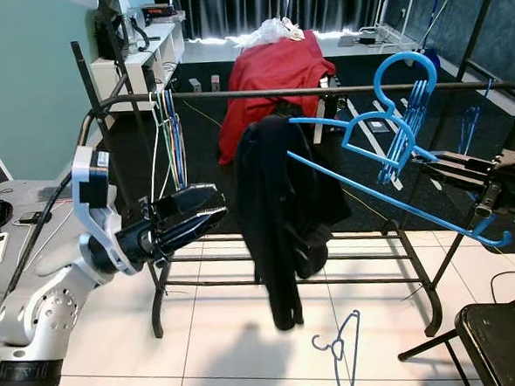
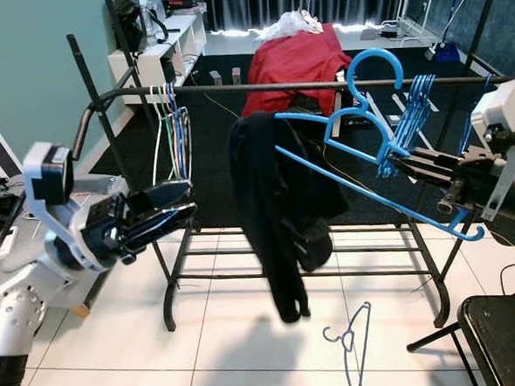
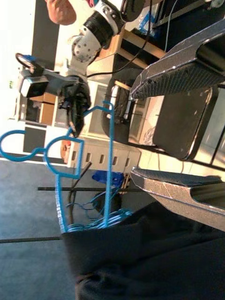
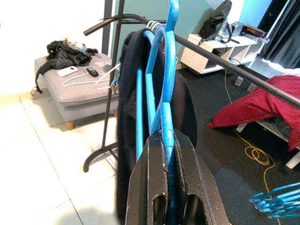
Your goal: Hang hanger
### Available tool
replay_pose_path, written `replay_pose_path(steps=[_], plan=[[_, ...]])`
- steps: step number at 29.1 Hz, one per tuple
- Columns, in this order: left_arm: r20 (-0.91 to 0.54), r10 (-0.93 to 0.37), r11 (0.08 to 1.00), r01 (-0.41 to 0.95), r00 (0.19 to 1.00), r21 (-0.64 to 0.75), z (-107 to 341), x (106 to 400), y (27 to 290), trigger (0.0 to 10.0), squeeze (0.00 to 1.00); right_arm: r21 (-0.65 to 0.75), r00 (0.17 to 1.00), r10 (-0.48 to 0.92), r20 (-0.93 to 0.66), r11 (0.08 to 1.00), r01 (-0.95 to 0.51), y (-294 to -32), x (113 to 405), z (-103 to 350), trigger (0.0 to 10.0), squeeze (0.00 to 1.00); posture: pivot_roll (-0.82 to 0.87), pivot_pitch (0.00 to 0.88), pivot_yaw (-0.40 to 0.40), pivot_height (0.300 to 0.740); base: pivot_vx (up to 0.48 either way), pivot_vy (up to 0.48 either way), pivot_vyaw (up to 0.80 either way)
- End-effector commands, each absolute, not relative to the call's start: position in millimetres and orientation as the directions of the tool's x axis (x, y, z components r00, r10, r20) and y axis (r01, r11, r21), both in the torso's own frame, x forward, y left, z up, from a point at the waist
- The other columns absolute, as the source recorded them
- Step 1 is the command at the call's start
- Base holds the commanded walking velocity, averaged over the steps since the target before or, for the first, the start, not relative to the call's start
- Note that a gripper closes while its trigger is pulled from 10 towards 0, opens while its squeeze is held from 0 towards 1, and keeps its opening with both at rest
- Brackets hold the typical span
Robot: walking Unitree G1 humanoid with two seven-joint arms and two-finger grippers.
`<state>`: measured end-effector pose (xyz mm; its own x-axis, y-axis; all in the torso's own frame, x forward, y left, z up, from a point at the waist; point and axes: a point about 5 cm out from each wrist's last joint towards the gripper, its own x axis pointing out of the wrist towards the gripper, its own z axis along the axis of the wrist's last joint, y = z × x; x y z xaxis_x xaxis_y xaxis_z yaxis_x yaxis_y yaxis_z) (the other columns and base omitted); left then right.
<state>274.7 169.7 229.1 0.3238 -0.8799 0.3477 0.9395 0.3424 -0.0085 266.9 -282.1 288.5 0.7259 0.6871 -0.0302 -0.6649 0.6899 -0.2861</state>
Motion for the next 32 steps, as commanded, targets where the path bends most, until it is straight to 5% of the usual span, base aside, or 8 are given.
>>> replay_pose_path(steps=[1,4,10,22,23,25,26,32], plan=[[0.344,-0.869,0.379,0.925,0.356,0.001,228.3,277.5,167.6,8.7,0.00,-0.313,0.691,0.718,0.079,0.676,-0.667,-278.9,260.8,311.5,0.0,0.00,-0.12,0.007,0.011,0.740,0.000,0.000,0.00],[0.357,-0.849,0.419,0.908,0.391,0.002,229.3,281.7,169.1,8.3,0.00,-0.303,0.670,0.734,0.109,0.667,-0.680,-278.2,258.3,317.3,0.0,0.00,-0.12,0.007,0.011,0.740,0.000,0.000,0.00],[0.427,-0.715,0.603,0.797,0.554,-0.025,236.6,303.7,180.2,10.0,0.00,-0.257,0.510,0.825,0.243,0.561,-0.787,-268.7,239.4,341.9,0.0,0.00,-0.12,0.008,0.012,0.740,0.000,0.000,0.00],[0.432,-0.663,0.689,0.724,0.612,0.033,238.9,311.4,185.5,10.0,0.00,-0.253,0.384,0.865,0.323,0.470,-0.846,-262.8,224.7,358.3,0.0,0.00,-0.12,0.008,0.009,0.740,0.000,0.000,0.00],[0.444,-0.663,0.686,0.727,0.602,0.038,241.1,310.0,187.0,6.5,0.00,-0.256,0.372,0.868,0.329,0.461,-0.850,-262.4,223.7,361.0,0.0,0.00,-0.12,0.009,0.006,0.740,0.000,0.000,0.00],[0.444,-0.663,0.686,0.727,0.602,0.038,241.1,310.0,187.0,6.5,0.00,-0.256,0.372,0.868,0.329,0.461,-0.850,-262.4,223.7,361.0,0.0,0.00,-0.12,0.009,0.006,0.740,0.000,0.000,0.00],[0.465,-0.672,0.663,0.748,0.577,0.030,243.3,307.0,186.9,0.0,0.00,-0.259,0.365,0.870,0.332,0.456,-0.851,-261.5,223.5,362.7,0.0,0.00,-0.12,0.009,0.006,0.740,0.000,0.000,0.00],[0.497,-0.695,0.606,0.795,0.520,0.017,245.1,301.0,183.7,0.0,0.00,-0.261,0.363,0.870,0.333,0.455,-0.851,-260.6,223.4,364.8,0.0,0.00,-0.12,0.006,0.003,0.740,0.000,0.000,0.00]])
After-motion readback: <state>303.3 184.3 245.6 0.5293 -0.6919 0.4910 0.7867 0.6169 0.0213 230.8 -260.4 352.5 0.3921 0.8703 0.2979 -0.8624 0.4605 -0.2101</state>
